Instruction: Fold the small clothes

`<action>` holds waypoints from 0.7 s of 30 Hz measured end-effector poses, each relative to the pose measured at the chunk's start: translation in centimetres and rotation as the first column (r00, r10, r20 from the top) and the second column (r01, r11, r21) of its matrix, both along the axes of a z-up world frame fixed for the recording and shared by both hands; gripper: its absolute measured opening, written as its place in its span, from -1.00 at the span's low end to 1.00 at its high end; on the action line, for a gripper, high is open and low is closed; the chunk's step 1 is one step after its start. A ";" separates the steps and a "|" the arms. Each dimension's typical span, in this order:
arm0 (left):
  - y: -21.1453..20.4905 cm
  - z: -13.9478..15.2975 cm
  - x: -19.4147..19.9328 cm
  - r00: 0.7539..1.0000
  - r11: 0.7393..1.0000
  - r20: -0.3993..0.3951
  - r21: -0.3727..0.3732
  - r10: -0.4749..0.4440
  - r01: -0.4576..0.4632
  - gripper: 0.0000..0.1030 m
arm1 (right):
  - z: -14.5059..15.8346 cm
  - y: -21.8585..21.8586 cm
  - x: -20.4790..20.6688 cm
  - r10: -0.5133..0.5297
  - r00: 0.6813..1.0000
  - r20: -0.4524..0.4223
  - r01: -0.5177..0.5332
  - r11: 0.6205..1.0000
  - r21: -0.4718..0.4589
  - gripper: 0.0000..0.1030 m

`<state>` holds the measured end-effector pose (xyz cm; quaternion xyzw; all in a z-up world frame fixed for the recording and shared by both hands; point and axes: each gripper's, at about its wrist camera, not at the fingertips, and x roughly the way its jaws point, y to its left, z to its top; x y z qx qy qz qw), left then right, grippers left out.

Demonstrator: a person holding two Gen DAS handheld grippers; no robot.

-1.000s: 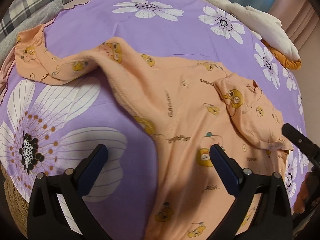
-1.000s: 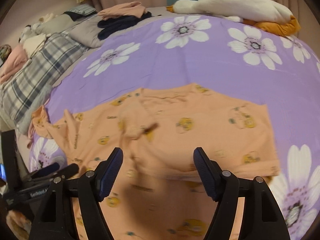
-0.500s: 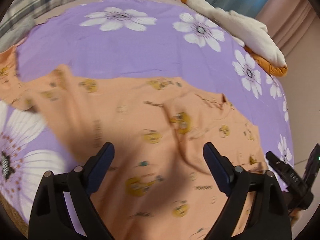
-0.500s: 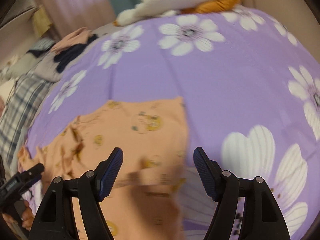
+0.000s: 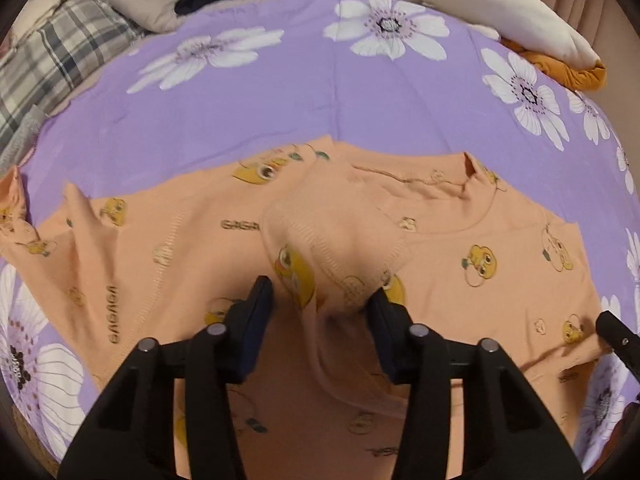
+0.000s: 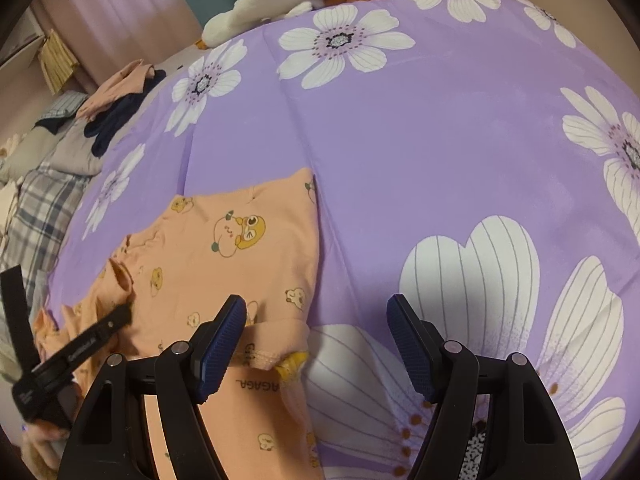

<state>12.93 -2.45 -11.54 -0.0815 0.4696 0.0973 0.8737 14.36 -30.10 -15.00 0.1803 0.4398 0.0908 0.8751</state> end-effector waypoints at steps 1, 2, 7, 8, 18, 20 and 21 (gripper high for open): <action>0.5 0.1 -0.2 1.000 1.000 0.005 0.006 0.018 -0.018 -0.21 | -0.1 -0.1 0.0 -0.001 1.000 -0.002 0.001 1.000 0.003 0.40; 1.1 0.3 -0.6 0.999 0.999 0.018 0.006 0.047 -0.048 -0.23 | -0.1 -0.3 0.0 -0.004 1.000 -0.003 0.004 1.000 0.005 0.40; 5.0 0.2 -1.7 0.986 0.985 0.016 -0.041 0.167 -0.167 -0.24 | -0.2 -0.6 -0.2 -0.012 1.000 -0.004 0.012 1.000 0.015 0.40; 5.8 -0.1 -1.9 0.987 0.981 0.007 -0.112 0.161 -0.159 -0.25 | -0.1 -0.6 -0.2 -0.011 1.000 -0.003 0.011 1.000 0.015 0.40; 7.1 0.2 -2.3 0.994 0.913 0.032 -0.398 0.106 -0.085 0.02 | 0.6 -0.2 -0.6 -0.006 1.000 0.019 0.006 1.000 -0.001 0.40; 6.7 0.0 -1.9 0.992 0.918 0.041 -0.383 0.122 -0.097 -0.24 | 0.5 -0.1 -0.5 -0.005 1.000 0.015 0.005 1.000 -0.002 0.40; 6.5 0.1 -1.8 0.991 0.926 0.042 -0.362 0.129 -0.105 -0.68 | 0.4 -0.1 -0.4 -0.005 1.000 0.011 0.005 1.000 -0.003 0.40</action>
